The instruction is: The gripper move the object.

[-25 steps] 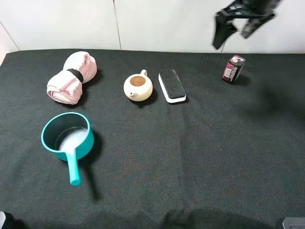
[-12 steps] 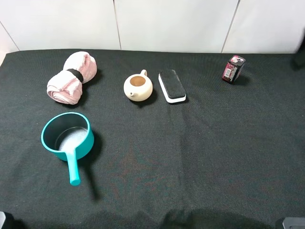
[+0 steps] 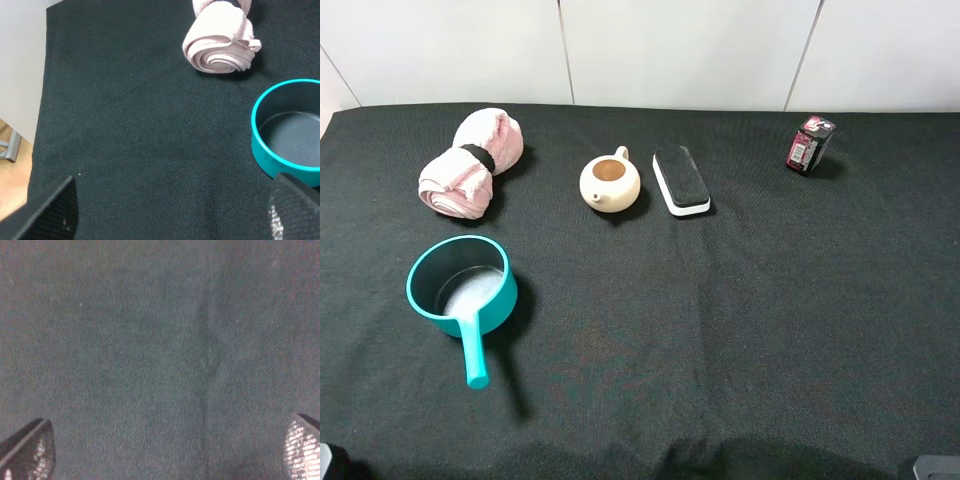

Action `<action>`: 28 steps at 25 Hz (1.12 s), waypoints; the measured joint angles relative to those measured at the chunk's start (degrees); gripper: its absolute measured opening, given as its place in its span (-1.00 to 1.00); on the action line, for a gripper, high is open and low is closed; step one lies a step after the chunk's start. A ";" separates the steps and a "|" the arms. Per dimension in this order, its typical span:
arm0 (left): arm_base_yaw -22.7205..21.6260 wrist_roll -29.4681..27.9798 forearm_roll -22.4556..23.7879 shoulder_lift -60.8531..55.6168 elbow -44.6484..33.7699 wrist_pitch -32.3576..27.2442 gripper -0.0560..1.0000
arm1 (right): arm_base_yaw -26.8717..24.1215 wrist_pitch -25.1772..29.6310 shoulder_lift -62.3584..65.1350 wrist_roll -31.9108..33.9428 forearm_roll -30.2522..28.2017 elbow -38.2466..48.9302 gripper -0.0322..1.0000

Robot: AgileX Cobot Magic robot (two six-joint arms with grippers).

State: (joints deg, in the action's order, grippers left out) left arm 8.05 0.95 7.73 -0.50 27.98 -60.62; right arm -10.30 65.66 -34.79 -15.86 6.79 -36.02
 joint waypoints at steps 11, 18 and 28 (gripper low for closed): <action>0.00 0.00 0.00 0.00 0.00 0.00 0.67 | 3.05 -6.17 20.80 2.84 -2.83 7.23 0.41; 0.00 0.00 0.00 0.00 0.00 0.00 0.67 | 9.38 -6.71 24.64 5.56 -4.33 7.29 0.41; 0.00 0.00 0.00 0.00 0.00 0.00 0.67 | 11.43 -7.01 32.77 6.65 -5.13 7.29 0.41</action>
State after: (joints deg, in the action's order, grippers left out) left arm 8.05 0.95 7.73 -0.50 27.98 -60.62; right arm 1.12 58.65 -2.02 -9.22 1.66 -28.73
